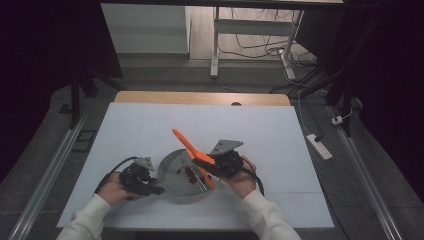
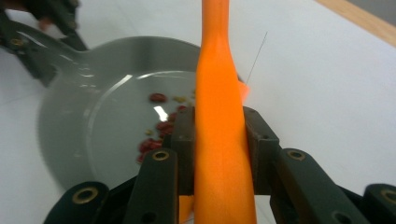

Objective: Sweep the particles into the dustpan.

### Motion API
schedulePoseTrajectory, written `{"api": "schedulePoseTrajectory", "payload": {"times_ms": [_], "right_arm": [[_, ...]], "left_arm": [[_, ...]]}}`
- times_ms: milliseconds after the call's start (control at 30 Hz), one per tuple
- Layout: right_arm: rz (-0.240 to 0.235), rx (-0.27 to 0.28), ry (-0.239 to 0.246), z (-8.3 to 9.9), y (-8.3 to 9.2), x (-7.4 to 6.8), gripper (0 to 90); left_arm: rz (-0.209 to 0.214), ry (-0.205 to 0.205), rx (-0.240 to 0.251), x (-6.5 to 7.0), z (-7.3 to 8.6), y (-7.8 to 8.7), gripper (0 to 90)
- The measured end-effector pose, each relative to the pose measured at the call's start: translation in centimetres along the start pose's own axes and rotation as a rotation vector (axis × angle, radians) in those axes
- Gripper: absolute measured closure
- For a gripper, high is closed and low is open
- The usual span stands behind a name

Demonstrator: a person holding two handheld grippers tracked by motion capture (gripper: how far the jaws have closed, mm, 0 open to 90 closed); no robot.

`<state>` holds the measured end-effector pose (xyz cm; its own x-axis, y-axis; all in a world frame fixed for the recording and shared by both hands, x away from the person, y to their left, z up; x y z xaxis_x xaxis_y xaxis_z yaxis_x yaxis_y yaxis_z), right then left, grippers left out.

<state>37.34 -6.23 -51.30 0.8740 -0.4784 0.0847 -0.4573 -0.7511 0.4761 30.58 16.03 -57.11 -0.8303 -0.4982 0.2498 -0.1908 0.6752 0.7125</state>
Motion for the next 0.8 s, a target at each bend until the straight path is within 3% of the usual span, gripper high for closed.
{"api": "schedulePoseTrajectory", "payload": {"times_ms": [200, 800], "right_arm": [[0.05, -0.019, -0.02, 0.6, 0.7, 1.3, 70.0], [0.144, -0.035, -0.045, 2.2, 4.3, 2.8, 70.0]], "left_arm": [[-0.005, -0.002, 0.003, 0.1, -0.1, 0.1, 62.0], [0.008, -0.01, 0.011, 0.2, -0.4, -0.1, 62.0]]}}
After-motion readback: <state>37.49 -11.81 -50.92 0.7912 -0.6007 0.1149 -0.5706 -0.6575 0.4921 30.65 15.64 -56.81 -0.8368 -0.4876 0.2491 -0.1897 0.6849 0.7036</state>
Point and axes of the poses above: each handheld gripper's, and its own axes: y roughly backward along the jaws, z roughly out of its underside, x roughly to its right, the point moved 7 cm from there along -y, roughly forward along the jaws, and after that the axes turned 11 degrees about x, right-handed, at the moved point
